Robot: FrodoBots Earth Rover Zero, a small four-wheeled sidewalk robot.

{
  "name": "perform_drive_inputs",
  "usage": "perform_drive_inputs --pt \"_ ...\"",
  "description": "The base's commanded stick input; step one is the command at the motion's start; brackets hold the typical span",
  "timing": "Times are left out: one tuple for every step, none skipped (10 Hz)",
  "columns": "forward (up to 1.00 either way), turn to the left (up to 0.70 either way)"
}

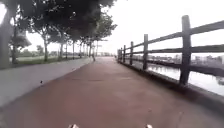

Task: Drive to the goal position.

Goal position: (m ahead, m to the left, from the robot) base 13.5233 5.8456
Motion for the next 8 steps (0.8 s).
perform_drive_inputs --pt "1.0 0.0" --pt "1.0 0.0" --pt "1.0 0.0" --pt "1.0 0.0" --pt "1.0 0.0" --pt "1.0 0.0" --pt "1.0 0.0" --pt "1.0 0.0"
